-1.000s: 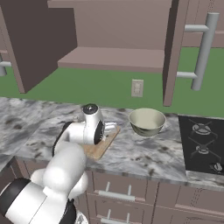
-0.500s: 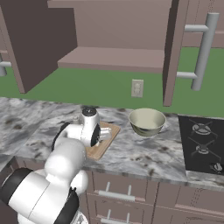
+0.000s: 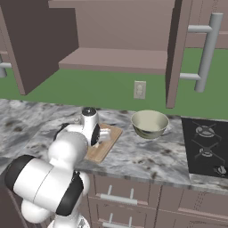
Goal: Open the cabinet. Place the bowl and condiment on the counter. Then place the lime and garlic on the cutting board.
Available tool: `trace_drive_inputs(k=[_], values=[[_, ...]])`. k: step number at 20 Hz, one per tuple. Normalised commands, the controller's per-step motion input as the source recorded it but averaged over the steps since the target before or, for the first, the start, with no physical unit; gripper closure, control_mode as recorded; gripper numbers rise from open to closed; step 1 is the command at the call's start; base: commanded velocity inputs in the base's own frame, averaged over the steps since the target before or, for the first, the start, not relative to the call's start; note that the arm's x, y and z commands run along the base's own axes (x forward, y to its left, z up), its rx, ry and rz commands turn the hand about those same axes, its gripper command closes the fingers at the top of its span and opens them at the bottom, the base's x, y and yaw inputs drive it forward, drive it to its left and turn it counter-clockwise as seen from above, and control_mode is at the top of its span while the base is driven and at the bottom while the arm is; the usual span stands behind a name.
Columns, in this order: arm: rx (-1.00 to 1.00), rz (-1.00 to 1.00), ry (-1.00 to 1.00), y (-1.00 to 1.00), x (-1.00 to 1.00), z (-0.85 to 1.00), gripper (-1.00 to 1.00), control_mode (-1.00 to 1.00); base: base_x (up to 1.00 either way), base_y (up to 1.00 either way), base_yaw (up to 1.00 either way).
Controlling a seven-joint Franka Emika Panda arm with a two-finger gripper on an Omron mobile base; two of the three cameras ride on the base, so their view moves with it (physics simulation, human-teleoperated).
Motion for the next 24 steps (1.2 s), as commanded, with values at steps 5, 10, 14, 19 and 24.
trace_drive_inputs(k=[5,10,14,19,24], values=[[0.00,0.00,0.00,0.00,0.00,0.05,-1.00,-1.00,0.00,0.00,0.00],[0.00,0.00,0.00,0.00,-0.01,0.19,-1.00,-1.00,0.00,0.00,0.00],[0.03,0.00,0.00,-0.13,-0.43,0.45,-1.00,-1.00,0.00,0.00,0.00],[0.06,0.00,0.00,-0.25,-0.87,0.51,-1.00,-1.00,0.00,0.00,0.00],[0.05,0.00,-0.02,-0.27,-1.00,0.38,-1.00,-1.00,0.00,0.00,0.00]])
